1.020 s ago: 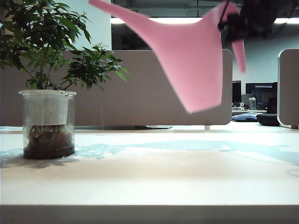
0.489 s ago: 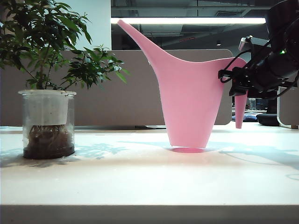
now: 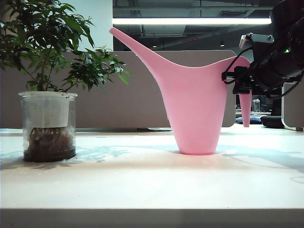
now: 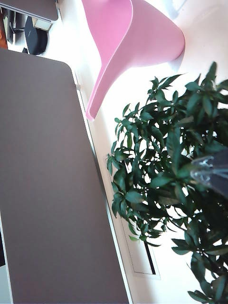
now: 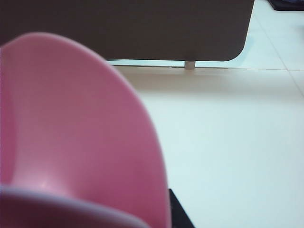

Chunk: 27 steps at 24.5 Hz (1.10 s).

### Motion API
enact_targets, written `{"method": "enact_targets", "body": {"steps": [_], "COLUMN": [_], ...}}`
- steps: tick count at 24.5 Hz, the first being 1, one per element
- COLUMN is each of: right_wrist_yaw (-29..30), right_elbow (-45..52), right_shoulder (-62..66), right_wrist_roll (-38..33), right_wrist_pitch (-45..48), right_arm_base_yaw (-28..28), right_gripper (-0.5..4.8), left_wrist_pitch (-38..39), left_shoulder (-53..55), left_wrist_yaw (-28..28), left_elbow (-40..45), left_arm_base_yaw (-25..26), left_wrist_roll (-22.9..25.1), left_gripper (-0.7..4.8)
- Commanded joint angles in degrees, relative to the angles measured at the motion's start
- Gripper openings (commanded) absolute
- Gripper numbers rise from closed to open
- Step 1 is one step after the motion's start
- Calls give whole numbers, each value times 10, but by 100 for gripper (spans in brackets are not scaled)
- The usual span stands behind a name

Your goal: Pick up the watering can from the table, water the potted plant, and put the can back.

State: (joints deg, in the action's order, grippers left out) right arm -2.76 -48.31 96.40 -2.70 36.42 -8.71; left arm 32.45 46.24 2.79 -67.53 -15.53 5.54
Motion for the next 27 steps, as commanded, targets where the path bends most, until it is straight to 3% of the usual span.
{"method": "enact_targets", "body": {"steps": [1,4,22,24,27], "right_wrist_yaw": [1,1,-1,4,3], "right_elbow": [-4,-4,-4,-4,-4], "right_shoulder": [-6,-10,-219,-307,-381], "right_wrist_roll": [-2,-2,1,-22,-22], "right_wrist_pitch": [5,-19,-352,-438,-497], "right_arm_base_yaw": [0,0,6,4,-3], "right_gripper": [218,278,274,170,55], "left_wrist_pitch": [-2,-2,-4,5,8], "left_shoulder": [-2,-2,-24,-33,-58], "left_wrist_yaw": [-2,-2,0,1,27], "left_elbow": [-2,-2,-2,-2,4], "left_arm_base_yaw": [1,1,1,1,0], "left_wrist_roll": [0,0,0,-33,-40], "left_gripper": [-5,-5,-5,-5,-5]}}
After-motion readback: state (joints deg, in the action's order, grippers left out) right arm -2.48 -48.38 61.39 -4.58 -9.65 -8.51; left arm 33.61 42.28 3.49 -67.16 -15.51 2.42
